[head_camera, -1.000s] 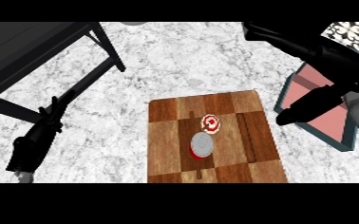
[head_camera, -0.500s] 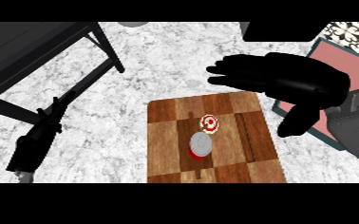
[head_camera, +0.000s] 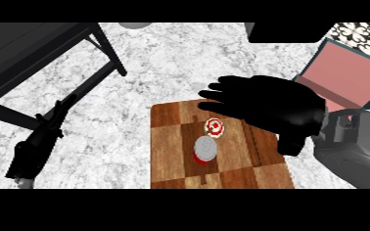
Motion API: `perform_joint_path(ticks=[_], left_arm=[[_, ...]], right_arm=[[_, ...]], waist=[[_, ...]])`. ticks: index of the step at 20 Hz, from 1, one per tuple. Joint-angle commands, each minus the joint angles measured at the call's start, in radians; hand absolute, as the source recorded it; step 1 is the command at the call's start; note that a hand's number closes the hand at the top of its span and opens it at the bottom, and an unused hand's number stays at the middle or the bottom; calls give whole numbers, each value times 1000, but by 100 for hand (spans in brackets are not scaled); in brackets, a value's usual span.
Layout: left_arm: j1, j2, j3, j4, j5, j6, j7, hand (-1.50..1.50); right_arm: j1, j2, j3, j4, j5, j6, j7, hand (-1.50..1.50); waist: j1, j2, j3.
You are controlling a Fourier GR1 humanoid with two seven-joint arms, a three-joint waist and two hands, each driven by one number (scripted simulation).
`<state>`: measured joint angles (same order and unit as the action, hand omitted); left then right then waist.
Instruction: Pick the cupcake from the cutting board and place it in the cardboard box
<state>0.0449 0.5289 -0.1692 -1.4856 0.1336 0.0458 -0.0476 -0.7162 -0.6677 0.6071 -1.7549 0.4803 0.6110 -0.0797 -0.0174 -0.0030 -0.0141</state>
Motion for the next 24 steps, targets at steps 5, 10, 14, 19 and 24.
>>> perform_joint_path(ticks=[5,10,14,19,24], left_arm=[[-166,-21,-27,-100,-24,-23,-53,0],[-163,-18,-23,-90,-21,-36,-77,0],[-197,-30,-28,-97,-31,-17,-43,0],[-198,-41,-36,-85,-36,-21,-52,0],[-175,-38,-35,-75,-26,-42,-66,0]], right_arm=[[64,68,82,-44,57,23,145,-150],[85,92,123,-64,137,1,224,-150],[68,165,138,-32,169,-19,271,-150],[80,180,177,-6,221,-36,267,-150],[103,162,181,4,263,-49,276,-150]], waist=[[-26,-2,13],[-25,-1,13],[-15,4,14],[-9,6,14],[-9,3,14]])
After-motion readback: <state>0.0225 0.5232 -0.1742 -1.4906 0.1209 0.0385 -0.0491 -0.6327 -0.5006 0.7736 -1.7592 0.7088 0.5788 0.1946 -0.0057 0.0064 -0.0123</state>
